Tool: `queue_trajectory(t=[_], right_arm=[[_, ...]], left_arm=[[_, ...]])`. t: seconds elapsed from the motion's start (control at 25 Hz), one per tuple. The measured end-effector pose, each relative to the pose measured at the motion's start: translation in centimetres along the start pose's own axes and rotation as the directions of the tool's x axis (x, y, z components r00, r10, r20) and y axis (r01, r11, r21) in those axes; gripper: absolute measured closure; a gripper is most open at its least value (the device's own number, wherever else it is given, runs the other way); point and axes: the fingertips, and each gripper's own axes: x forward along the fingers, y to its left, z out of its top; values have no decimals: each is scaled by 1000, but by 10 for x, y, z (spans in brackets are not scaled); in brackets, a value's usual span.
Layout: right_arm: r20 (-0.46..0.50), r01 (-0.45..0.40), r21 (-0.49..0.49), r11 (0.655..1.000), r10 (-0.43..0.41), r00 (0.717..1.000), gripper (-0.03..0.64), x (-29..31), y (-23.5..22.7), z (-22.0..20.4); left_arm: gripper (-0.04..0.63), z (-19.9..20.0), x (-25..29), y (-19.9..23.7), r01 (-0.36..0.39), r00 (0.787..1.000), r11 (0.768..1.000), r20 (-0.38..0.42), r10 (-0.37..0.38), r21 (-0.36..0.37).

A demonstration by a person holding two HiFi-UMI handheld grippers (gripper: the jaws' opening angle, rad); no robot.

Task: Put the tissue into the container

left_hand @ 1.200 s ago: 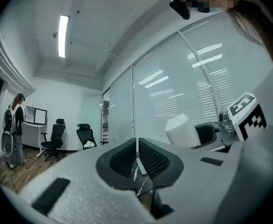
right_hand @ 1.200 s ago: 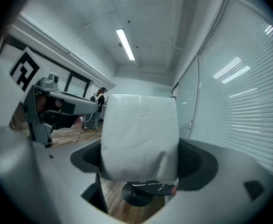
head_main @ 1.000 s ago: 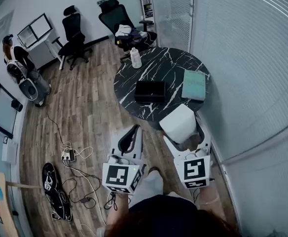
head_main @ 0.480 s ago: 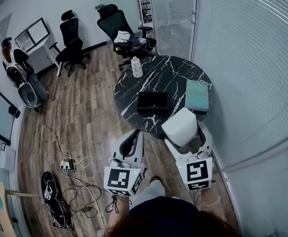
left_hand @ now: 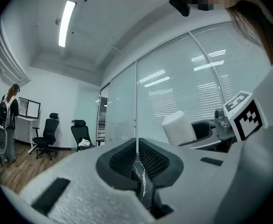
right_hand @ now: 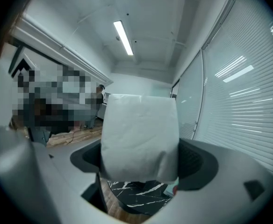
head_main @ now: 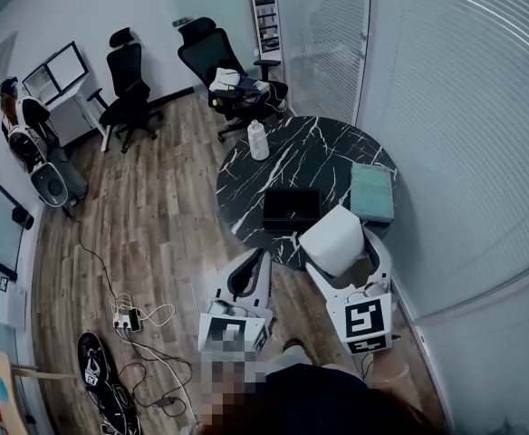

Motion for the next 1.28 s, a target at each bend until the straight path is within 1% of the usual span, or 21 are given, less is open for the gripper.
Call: queue_trajectory(t=[0.32, 0.6, 0.72, 0.88, 1.28], right_arm=[[-36, 21, -14, 1000, -22, 999, 183, 22, 9, 4], [-61, 28, -26, 999, -29, 998, 183, 29, 12, 3], [-72, 25, -32, 999, -27, 997, 183, 33, 12, 2], [-75, 17, -37, 999, -20, 997, 183, 45, 10, -2], [-73, 4, -28, 1000, -6, 997, 183, 78, -8, -7]], left_arm=[[557, 1, 10, 23, 37, 999, 999, 7, -36, -20], [557, -6, 11, 27, 64, 998, 997, -5, -64, -38], [557, -7, 13, 29, 66, 998, 997, -7, -67, -48], [557, -11, 21, 35, 68, 998, 997, -8, -68, -37], [557, -12, 57, 46, 66, 998, 997, -21, -66, -37]])
